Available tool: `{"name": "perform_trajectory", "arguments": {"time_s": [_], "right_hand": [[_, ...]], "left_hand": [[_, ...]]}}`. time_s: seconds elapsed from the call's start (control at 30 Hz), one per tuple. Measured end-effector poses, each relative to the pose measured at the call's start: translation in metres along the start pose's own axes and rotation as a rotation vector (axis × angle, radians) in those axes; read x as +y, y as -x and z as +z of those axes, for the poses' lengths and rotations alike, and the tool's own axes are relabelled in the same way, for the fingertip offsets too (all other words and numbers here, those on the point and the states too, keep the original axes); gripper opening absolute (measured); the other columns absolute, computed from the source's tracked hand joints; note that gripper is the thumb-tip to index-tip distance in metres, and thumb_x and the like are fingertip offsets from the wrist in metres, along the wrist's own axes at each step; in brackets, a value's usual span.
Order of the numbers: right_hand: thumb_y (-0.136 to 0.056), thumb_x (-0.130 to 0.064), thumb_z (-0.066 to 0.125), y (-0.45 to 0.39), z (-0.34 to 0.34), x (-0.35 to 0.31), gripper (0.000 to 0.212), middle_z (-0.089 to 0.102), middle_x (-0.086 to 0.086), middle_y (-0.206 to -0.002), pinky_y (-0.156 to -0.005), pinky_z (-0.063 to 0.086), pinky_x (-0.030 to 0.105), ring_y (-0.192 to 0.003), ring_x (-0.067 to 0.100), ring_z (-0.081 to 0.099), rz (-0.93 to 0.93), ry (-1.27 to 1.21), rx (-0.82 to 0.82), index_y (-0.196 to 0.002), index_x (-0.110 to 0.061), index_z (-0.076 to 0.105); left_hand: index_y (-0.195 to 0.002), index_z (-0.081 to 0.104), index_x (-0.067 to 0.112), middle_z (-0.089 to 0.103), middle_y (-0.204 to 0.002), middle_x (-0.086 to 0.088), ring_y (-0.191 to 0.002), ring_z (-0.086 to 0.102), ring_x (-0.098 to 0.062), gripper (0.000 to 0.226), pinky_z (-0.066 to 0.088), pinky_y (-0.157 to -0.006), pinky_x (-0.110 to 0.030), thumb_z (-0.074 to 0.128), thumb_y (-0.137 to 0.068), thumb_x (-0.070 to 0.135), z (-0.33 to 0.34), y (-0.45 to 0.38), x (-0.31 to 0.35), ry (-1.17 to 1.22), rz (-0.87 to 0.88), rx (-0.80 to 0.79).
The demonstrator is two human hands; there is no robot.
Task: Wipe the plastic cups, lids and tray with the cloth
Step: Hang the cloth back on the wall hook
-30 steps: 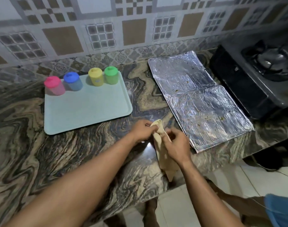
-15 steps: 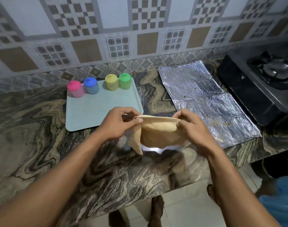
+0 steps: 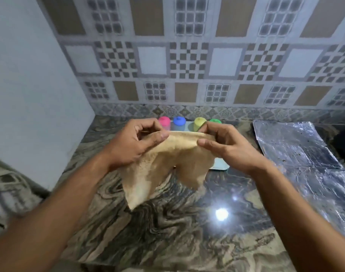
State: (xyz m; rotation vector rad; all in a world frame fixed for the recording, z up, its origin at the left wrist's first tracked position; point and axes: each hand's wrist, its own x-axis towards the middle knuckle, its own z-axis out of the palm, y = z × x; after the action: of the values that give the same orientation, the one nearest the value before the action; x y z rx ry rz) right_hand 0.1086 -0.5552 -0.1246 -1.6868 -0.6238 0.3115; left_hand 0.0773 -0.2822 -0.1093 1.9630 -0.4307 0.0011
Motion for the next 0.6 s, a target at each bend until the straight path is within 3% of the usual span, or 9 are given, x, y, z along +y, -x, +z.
{"name": "perform_trajectory", "arguments": {"time_s": [0.07, 0.17, 0.23, 0.33, 0.47, 0.6], "right_hand": [[-0.096, -0.010, 0.064, -0.027, 0.026, -0.011, 0.005, 0.065, -0.010, -0.081, -0.061, 0.043, 0.011, -0.069, 0.000, 0.056, -0.034, -0.092, -0.053, -0.101, -0.009, 0.064], [-0.096, -0.007, 0.069, -0.065, 0.066, -0.028, 0.013, 0.070, 0.011, -0.094, -0.069, 0.049, 0.016, -0.082, 0.012, 0.061, -0.133, -0.142, -0.102, -0.108, -0.007, 0.065], [-0.097, -0.010, 0.069, -0.087, 0.089, -0.036, 0.014, 0.066, 0.004, -0.090, -0.069, 0.047, 0.019, -0.082, 0.014, 0.056, -0.207, -0.146, -0.150, -0.108, -0.009, 0.061], [-0.103, -0.004, 0.060, -0.122, 0.125, -0.050, 0.008, 0.058, -0.009, -0.082, -0.065, 0.042, 0.017, -0.074, 0.008, 0.050, -0.314, -0.126, -0.292, -0.105, -0.004, 0.052], [-0.104, -0.005, 0.059, -0.167, 0.173, -0.086, 0.007, 0.057, 0.004, -0.082, -0.066, 0.041, 0.019, -0.074, 0.014, 0.050, -0.458, -0.078, -0.394, -0.099, -0.008, 0.057], [-0.103, -0.007, 0.054, -0.211, 0.211, -0.124, 0.017, 0.065, 0.012, -0.084, -0.067, 0.047, 0.045, -0.076, 0.036, 0.059, -0.607, 0.094, -0.402, -0.096, -0.010, 0.070]], "left_hand": [[-0.086, 0.068, 0.006, 0.059, -0.074, -0.006, -0.072, 0.052, -0.008, 0.029, 0.040, -0.067, -0.021, 0.067, -0.098, 0.032, -0.027, 0.020, 0.009, -0.055, -0.005, 0.072], [-0.085, 0.072, 0.014, 0.066, -0.074, 0.008, -0.070, 0.056, -0.001, 0.025, 0.043, -0.067, -0.017, 0.069, -0.095, 0.036, -0.066, 0.054, 0.016, -0.150, -0.034, 0.216], [-0.084, 0.073, 0.019, 0.070, -0.076, 0.010, -0.072, 0.061, -0.001, 0.023, 0.045, -0.069, -0.017, 0.069, -0.092, 0.040, -0.087, 0.075, 0.017, -0.198, -0.057, 0.324], [-0.086, 0.074, 0.026, 0.071, -0.078, 0.007, -0.076, 0.066, -0.008, 0.017, 0.048, -0.073, -0.023, 0.069, -0.093, 0.040, -0.123, 0.112, 0.019, -0.264, -0.081, 0.473], [-0.101, 0.071, 0.031, 0.063, -0.075, -0.008, -0.071, 0.061, -0.025, 0.008, 0.043, -0.068, -0.026, 0.068, -0.099, 0.025, -0.169, 0.153, 0.025, -0.308, -0.071, 0.675], [-0.105, 0.071, 0.026, 0.062, -0.082, -0.017, -0.077, 0.058, -0.038, 0.012, 0.041, -0.070, -0.033, 0.064, -0.101, 0.035, -0.209, 0.175, 0.041, -0.407, -0.059, 0.775]]}}
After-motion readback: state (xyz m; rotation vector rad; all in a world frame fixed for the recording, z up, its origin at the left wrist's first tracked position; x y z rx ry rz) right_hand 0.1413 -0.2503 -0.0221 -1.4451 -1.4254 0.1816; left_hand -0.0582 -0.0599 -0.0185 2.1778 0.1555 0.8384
